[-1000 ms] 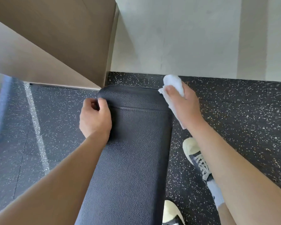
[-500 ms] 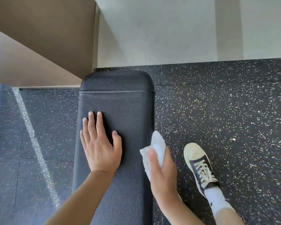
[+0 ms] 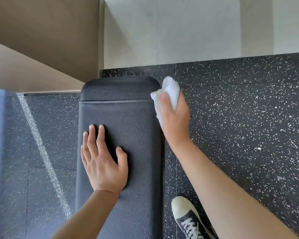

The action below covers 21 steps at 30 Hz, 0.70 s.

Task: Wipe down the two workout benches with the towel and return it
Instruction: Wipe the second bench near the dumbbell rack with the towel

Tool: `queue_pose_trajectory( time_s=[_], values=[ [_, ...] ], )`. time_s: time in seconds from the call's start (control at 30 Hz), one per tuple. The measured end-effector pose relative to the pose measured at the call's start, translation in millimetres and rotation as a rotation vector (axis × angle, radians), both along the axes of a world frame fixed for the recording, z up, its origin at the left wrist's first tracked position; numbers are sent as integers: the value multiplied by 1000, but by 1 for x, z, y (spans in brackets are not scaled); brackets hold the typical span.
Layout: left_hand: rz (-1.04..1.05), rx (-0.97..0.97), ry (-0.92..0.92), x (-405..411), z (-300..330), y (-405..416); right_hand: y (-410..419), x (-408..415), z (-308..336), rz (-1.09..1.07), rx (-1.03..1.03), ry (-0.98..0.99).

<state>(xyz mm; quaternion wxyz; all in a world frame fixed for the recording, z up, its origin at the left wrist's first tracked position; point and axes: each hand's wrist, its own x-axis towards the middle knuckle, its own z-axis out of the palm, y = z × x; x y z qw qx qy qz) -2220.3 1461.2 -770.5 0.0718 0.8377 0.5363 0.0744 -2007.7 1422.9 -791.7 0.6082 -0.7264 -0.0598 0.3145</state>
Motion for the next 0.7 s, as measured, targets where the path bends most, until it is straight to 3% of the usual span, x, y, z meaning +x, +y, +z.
queue_pose_trajectory(
  time_s=[0.3, 0.5, 0.7],
  values=[
    [-12, 15, -75, -3, -2, -1, -134, -135, 6, 90, -61, -14],
    [-11, 17, -153, -6, -2, -2, -55, -48, 0, 68, 96, 118],
    [4, 4, -170, -4, 0, -6, 1, -2, -5, -40, 108, -75]
  ],
)
